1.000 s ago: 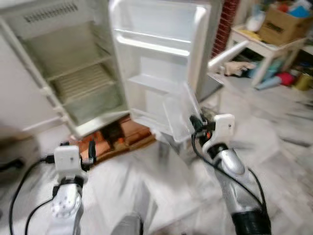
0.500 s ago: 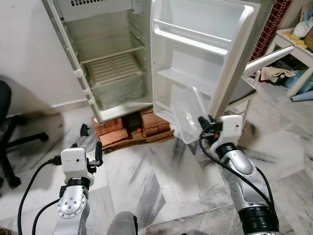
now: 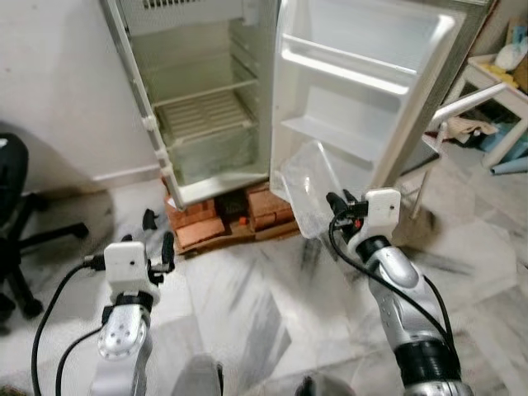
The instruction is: Restocking fridge
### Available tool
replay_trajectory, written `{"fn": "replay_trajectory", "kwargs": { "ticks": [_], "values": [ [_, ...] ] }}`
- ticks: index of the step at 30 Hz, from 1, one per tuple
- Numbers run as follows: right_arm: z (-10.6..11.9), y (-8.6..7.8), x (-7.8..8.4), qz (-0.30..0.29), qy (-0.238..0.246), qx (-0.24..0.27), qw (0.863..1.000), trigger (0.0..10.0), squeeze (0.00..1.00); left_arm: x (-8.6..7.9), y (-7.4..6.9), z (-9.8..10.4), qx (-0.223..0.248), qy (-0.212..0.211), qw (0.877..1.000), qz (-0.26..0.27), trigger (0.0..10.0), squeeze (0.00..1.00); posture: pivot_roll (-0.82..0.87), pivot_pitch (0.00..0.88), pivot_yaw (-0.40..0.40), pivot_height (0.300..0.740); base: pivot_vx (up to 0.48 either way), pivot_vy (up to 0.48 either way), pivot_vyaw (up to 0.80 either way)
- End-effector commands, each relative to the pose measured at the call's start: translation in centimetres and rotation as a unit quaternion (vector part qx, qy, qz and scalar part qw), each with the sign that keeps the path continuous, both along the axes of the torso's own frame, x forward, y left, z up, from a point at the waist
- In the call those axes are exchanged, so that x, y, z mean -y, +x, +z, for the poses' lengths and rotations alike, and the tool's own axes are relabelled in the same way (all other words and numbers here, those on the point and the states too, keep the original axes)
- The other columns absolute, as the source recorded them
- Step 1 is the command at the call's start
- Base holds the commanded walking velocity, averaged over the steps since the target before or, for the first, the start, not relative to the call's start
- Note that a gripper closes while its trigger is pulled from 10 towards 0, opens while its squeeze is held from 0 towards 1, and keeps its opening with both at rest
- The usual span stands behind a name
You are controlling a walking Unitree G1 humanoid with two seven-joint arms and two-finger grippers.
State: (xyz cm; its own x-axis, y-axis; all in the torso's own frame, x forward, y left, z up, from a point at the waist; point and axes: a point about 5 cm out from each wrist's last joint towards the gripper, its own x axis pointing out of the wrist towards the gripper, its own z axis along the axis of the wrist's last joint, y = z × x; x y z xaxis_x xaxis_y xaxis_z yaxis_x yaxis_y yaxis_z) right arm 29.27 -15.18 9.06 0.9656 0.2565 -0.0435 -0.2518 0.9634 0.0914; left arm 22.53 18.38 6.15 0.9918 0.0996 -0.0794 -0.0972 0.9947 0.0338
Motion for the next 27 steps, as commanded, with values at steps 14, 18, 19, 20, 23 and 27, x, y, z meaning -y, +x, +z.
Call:
{"fn": "replay_trajectory", "kwargs": {
  "ticks": [14, 18, 19, 20, 23, 27],
  "values": [
    [0.74, 0.31, -1.19, 0.022, 0.004, 0.02, 1.0, 10.0, 0.0, -0.56, -0.19, 0.04, 0.001, 0.001, 1.0, -0.005, 10.0, 0.0, 0.13, 0.102, -0.037, 0.74, 0.226, 0.36, 0.0],
    [1.01, 0.44, -1.27, 0.03, -0.005, 0.029, 0.999, 10.0, 0.0, -0.56, -0.25, 0.1, 0.005, 0.001, 1.0, -0.004, 10.0, 0.0, 0.13, 0.106, -0.037, 0.74, 0.394, 0.274, 0.38],
    [1.03, 0.48, -1.25, 0.028, -0.003, 0.028, 0.999, 10.0, 0.0, -0.55, -0.26, 0.1, 0.005, 0.001, 1.0, -0.004, 10.0, 0.0, 0.13, 0.106, -0.038, 0.74, 0.394, 0.274, 0.8],
    [1.03, 0.48, -1.25, 0.028, -0.003, 0.028, 0.999, 10.0, 0.0, -0.55, -0.26, 0.1, 0.005, 0.001, 1.0, -0.004, 10.0, 0.0, 0.13, 0.106, -0.038, 0.74, 0.394, 0.274, 0.8],
    [1.01, 0.52, -1.28, 0.029, -0.001, 0.028, 0.999, 10.0, 0.0, -0.49, -0.24, 0.12, 0.006, 0.0, 1.0, -0.008, 10.0, 0.0, 0.13, 0.108, -0.039, 0.74, 0.409, 0.251, 0.48],
    [0.92, 0.54, -1.33, 0.03, -0.002, 0.025, 0.999, 10.0, 0.0, -0.48, -0.23, 0.08, 0.005, -0.002, 1.0, -0.007, 10.0, 0.0, 0.13, 0.111, -0.041, 0.74, 0.416, 0.12, 0.0]
  ]
}}
